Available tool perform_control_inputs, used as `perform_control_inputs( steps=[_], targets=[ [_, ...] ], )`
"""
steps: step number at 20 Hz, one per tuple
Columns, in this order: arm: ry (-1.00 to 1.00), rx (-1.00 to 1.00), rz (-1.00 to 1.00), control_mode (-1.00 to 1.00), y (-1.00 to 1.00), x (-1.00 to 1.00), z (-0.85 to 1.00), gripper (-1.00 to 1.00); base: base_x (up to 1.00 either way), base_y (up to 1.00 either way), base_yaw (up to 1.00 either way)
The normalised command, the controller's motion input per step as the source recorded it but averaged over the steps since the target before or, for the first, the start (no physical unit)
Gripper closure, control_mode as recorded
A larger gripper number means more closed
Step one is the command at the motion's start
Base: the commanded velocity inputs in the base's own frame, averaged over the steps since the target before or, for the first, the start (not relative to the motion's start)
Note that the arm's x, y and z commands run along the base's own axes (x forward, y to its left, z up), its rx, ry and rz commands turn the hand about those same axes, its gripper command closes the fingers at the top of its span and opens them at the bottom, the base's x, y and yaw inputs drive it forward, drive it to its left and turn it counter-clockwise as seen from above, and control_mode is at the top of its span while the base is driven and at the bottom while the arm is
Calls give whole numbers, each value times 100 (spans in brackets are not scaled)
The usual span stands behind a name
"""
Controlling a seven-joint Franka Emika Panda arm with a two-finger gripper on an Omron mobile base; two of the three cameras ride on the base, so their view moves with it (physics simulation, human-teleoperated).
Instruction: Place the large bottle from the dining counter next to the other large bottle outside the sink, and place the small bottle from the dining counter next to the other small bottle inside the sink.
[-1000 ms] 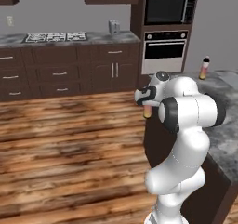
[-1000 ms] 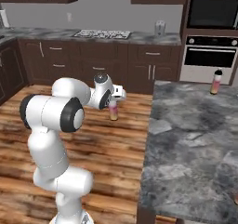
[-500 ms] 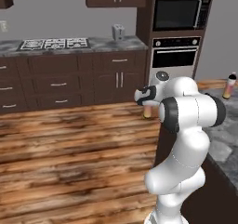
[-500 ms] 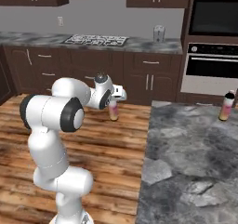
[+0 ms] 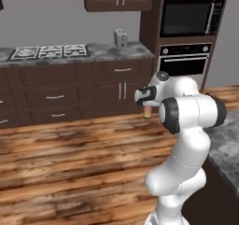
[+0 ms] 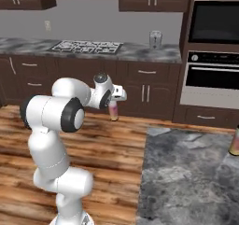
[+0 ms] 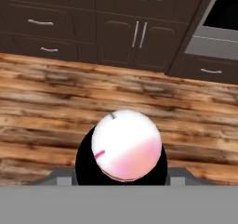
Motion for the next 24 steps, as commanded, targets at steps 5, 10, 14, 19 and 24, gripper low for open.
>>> perform_control_inputs(
  steps=[5,10,14,19,24],
  targets=[
    [0,0,0,100,0,0,0,100,67,11,-11],
    [0,0,0,100,0,0,0,100,53,17,-20],
    [0,0,0,100,0,0,0,100,34,31,-24],
    [0,0,0,100,0,0,0,100,38,45,-21],
    [0,0,0,100,0,0,0,100,39,77,-16]
  ],
)
